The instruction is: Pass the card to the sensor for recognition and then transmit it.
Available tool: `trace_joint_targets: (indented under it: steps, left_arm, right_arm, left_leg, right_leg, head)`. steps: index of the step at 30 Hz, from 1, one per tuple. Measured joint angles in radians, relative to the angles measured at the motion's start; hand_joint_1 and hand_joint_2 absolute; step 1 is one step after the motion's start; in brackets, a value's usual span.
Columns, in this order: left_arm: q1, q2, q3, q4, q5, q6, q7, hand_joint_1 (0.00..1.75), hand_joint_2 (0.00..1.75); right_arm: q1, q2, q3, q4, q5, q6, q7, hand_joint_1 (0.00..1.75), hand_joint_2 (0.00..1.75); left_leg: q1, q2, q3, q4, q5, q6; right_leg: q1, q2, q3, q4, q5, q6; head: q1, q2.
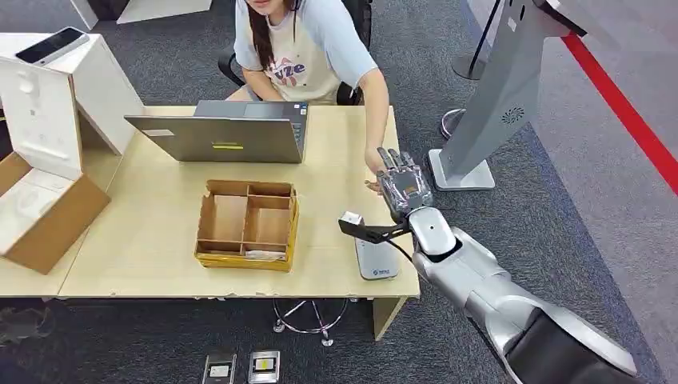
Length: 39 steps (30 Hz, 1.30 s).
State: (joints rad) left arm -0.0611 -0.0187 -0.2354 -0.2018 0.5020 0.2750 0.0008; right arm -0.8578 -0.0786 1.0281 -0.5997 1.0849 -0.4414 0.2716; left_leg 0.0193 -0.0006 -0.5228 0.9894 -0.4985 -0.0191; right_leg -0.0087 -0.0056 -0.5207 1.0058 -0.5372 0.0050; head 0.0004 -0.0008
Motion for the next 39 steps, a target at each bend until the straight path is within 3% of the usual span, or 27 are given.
trace_joint_targets:
  steps: [27, 31, 39]
  left_arm:
    - [0.0, 0.003, -0.006, 0.0, 0.026, -0.002, 0.0, 0.0, 1.75]
    - [0.0, 0.003, -0.023, 0.0, 0.039, -0.003, 0.0, 0.0, 1.75]
    - [0.002, 0.003, -0.03, 0.0, 0.068, 0.006, 0.0, 0.0, 1.75]
  right_arm:
    - [-0.025, -0.01, -0.001, -0.023, 0.065, -0.002, 0.031, 1.75, 1.75]
    - [-0.017, -0.039, -0.018, -0.095, 0.1, 0.006, 0.07, 1.75, 1.75]
    - [0.117, -0.152, -0.095, -0.395, 0.171, 0.076, 0.167, 1.75, 1.75]
  left_leg:
    - [0.0, 0.0, 0.0, 0.0, 0.0, 0.0]
    - [0.0, 0.0, 0.0, 0.0, 0.0, 0.0]
    - [0.0, 0.0, 0.0, 0.0, 0.0, 0.0]
  right_leg:
    - [0.0, 0.0, 0.0, 0.0, 0.0, 0.0]
    - [0.0, 0.0, 0.0, 0.0, 0.0, 0.0]
    - [0.0, 0.0, 0.0, 0.0, 0.0, 0.0]
  head:
    - [0.0, 0.0]
    - [0.0, 0.0]
    - [0.0, 0.0]
